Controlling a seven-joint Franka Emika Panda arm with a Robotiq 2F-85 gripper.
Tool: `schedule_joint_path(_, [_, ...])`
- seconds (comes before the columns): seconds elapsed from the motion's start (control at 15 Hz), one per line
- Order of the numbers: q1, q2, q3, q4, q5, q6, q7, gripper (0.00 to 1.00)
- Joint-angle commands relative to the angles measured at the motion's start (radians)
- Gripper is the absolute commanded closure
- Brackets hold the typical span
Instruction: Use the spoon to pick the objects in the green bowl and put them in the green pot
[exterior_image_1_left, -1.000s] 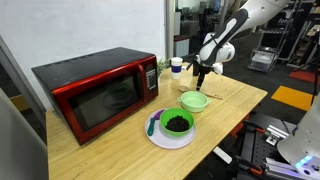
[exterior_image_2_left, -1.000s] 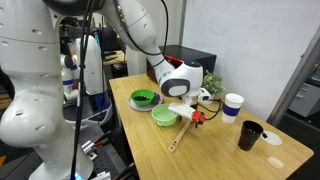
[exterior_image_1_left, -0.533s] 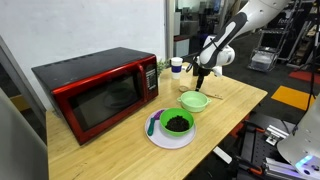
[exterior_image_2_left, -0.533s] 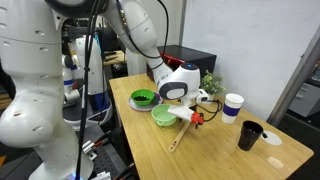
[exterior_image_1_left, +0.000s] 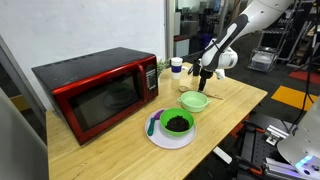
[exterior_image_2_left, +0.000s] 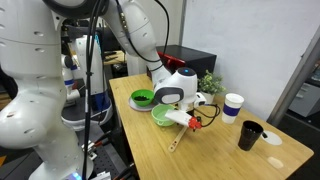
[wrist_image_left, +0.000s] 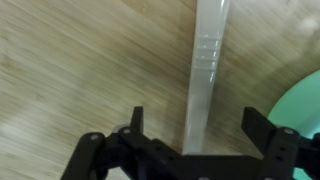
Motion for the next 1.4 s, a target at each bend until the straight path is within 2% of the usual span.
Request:
schedule_joint_path(0.0, [-0.061,-0.012,0.05,-0.029,0.081,0.023,-0.11,0.0])
schedule_joint_path(0.33, [-0.084,-0.009,0.059,-0.026,0.135,0.021,-0.173,0.0])
schedule_joint_path(1.0, [-0.062,-0.007,0.058,-0.044,0.119,0.038,-0.166,0.0])
schedule_joint_path(1.07, [-0.062,-0.007,0.061,-0.045,0.118,0.04,-0.167,0.03])
schedule_joint_path(1.13, [-0.061,-0.006,0.061,-0.047,0.115,0.046,-0.164,0.27])
schedule_joint_path(1.2, [-0.062,-0.006,0.063,-0.048,0.118,0.05,-0.165,0.27])
schedule_joint_path(1.33, [-0.062,-0.007,0.065,-0.05,0.117,0.059,-0.164,0.38])
